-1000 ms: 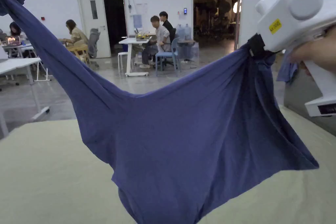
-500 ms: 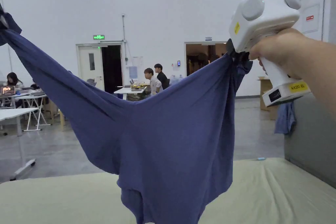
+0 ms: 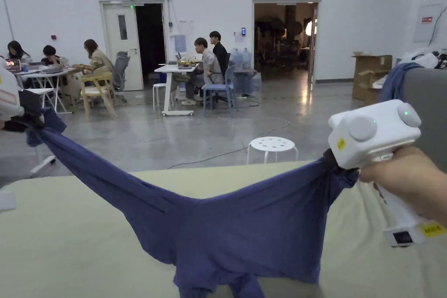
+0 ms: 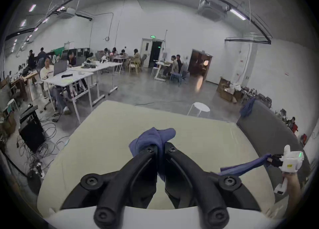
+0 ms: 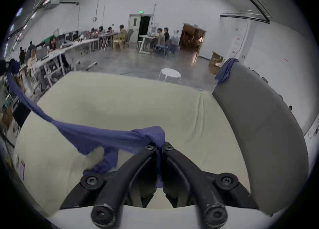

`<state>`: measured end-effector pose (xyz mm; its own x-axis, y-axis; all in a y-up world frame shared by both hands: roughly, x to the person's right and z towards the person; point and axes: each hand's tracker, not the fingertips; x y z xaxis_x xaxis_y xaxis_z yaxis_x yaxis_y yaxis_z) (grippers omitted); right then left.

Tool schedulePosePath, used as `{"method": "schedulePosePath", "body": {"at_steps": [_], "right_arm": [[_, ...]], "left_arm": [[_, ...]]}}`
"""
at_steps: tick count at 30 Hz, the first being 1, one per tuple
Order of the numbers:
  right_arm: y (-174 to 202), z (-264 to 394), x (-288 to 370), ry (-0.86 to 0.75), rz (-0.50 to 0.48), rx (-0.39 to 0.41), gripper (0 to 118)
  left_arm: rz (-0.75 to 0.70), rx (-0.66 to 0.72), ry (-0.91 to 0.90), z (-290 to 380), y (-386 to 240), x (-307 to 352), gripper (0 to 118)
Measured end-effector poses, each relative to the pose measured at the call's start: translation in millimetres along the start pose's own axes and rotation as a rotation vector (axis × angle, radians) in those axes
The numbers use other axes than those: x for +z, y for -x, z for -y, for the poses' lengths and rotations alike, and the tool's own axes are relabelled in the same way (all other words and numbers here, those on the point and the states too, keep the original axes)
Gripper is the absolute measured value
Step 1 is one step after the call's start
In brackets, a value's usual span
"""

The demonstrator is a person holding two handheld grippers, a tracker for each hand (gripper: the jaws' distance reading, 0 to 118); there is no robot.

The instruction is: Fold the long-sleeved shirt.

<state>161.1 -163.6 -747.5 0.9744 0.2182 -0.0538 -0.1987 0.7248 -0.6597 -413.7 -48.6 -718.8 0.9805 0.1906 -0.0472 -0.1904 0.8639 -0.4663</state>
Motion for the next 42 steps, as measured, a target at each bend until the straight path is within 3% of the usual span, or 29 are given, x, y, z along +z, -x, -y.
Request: {"method": "schedulePosePath", "body": {"at_steps": [4,8,19,24,29,40,42], "right_arm": [[7.9,72.3,34.5,0.042,-0.071,-0.003,1],[17.5,142.4,74.3,0.048,-0.107,0.086,1],[48.5,344.5,141.2,0.167,-0.199,0.065,1],[57.7,426.3,136.5,0.293,-0.236,0.011,1],[68.4,477.0,117.4,0.397,-0.239,0.016,1],[77.1,497.0,89.3,0.468,-0.233,0.009,3],[73.6,498.5,87.5,0.467,-0.246,-0.02,7]], "left_arm": [[0.063,0.023,0.011,40.8,16.5,53.8,4],[0.093,0.009,0.029,84.9,23.5,116.6,4],[0.08,-0.016,0.29,263.9,48.2,236.9,4],[0.019,-0.003,0.392,346.2,80.2,245.1,4],[-0.064,-0.001,0.524,431.0,102.7,228.7,4],[-0.146,0.08,0.741,542.7,131.2,157.3,4],[-0.144,0.105,0.698,549.1,134.8,154.6,5]]}}
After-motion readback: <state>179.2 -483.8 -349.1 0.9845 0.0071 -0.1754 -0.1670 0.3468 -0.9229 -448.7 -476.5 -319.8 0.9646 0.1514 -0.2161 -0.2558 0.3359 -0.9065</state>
